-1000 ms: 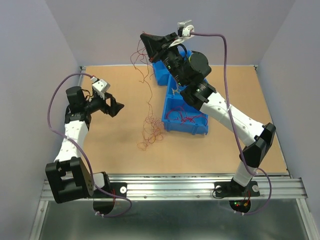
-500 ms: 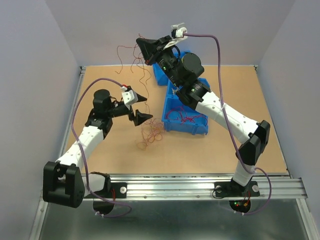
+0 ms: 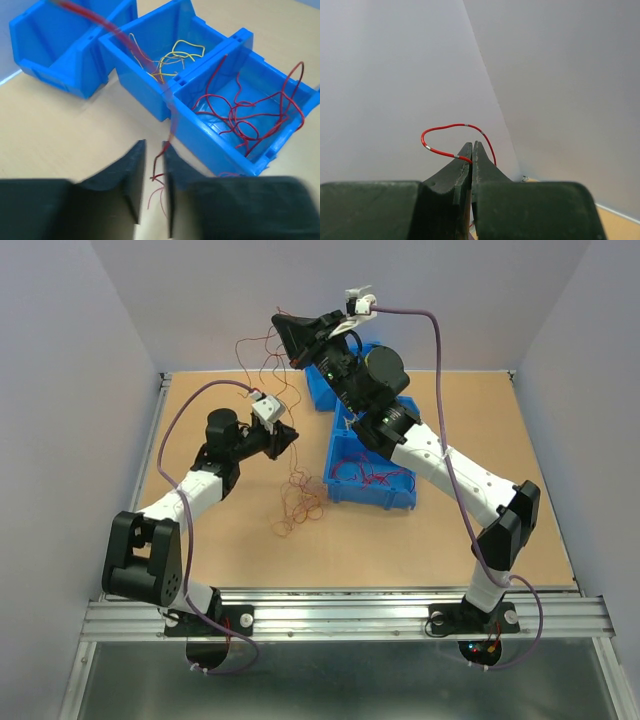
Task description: Untangle the cables
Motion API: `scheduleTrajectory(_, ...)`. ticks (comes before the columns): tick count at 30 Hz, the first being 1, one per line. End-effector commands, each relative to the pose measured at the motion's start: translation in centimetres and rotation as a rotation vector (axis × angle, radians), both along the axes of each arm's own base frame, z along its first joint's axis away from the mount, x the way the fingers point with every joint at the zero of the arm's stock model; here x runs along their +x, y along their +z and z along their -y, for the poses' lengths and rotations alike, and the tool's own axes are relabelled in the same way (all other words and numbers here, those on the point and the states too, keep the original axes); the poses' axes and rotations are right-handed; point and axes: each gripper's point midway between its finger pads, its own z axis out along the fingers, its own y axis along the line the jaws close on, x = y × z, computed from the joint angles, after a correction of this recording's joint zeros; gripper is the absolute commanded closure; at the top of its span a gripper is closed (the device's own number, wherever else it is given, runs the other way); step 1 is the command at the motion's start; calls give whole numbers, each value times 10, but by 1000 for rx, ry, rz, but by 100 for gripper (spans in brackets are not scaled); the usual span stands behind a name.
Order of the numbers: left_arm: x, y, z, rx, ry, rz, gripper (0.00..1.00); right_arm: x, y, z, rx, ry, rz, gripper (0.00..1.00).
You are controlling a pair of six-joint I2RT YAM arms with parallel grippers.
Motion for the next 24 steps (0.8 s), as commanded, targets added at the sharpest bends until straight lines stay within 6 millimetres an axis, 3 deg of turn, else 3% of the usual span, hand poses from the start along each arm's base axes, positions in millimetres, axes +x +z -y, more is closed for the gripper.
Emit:
scheduleTrajectory(1, 18, 24, -1, -8, 39, 89, 81, -20, 43, 21, 101, 4, 80, 99)
scheduleTrajectory(2, 18, 23, -1, -2, 38, 88, 95, -18, 45, 24, 108, -11, 75, 99)
scheduleTrajectory(3, 20, 20, -2, 9, 39, 88, 100, -19, 47, 27, 112, -18, 77, 100)
scheduleTrajectory(6, 26, 8, -9, 47, 88, 55, 100, -23, 62, 46, 136, -74, 92, 100)
scheduleTrajectory(9, 42, -18, -33, 118, 199, -22, 100, -30, 75, 74, 150, -156, 107, 99)
scheduleTrajectory(10, 46, -41, -44, 149, 239, -101, 100, -33, 79, 84, 144, -184, 117, 99)
scheduleTrajectory(12, 64, -47, -75, 143, 326, -164, 100, -46, 92, 113, 165, -244, 113, 99)
scheduleTrajectory(14, 74, -59, -91, 91, 334, -273, 100, -46, 80, 127, 128, -300, 88, 99)
scheduleTrajectory(15, 79, -61, -111, 60, 365, -299, 100, -61, 91, 153, 165, -332, 92, 99)
scheduleTrajectory(16, 81, -64, -109, 27, 346, -333, 100, -56, 69, 155, 126, -361, 58, 99)
scheduleTrajectory(17, 85, -65, -124, 22, 378, -335, 100, -63, 66, 163, 124, -364, 59, 100)
scheduleTrajectory(18, 88, -67, -130, 29, 409, -336, 100, -70, 51, 175, 108, -373, 41, 100)
scheduleTrajectory(19, 89, -67, -132, 33, 421, -333, 100, -85, 65, 190, 143, -370, 65, 100)
scheduleTrajectory(20, 89, -67, -133, 34, 424, -330, 100, -82, 39, 186, 93, -368, 36, 100)
scheduleTrajectory(22, 89, -63, -135, 34, 442, -320, 100, -96, 34, 203, 89, -370, 20, 100)
scheduleTrajectory(24, 88, -62, -136, 37, 448, -311, 100, -94, 4, 201, 2, -373, -39, 100)
